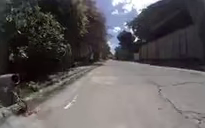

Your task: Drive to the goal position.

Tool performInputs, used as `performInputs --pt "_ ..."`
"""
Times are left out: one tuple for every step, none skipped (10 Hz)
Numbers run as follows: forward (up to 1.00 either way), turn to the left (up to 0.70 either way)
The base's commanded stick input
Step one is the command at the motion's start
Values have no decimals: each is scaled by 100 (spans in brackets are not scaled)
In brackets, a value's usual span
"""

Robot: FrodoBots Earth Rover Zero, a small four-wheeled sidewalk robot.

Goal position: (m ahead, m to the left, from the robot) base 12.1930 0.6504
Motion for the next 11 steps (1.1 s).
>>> performInputs --pt "100 8" --pt "100 4" --pt "100 3" --pt "100 11" --pt "100 3" --pt "100 3" --pt "100 -27" --pt "100 -40" --pt "100 -40" --pt "100 -40" --pt "100 -40"
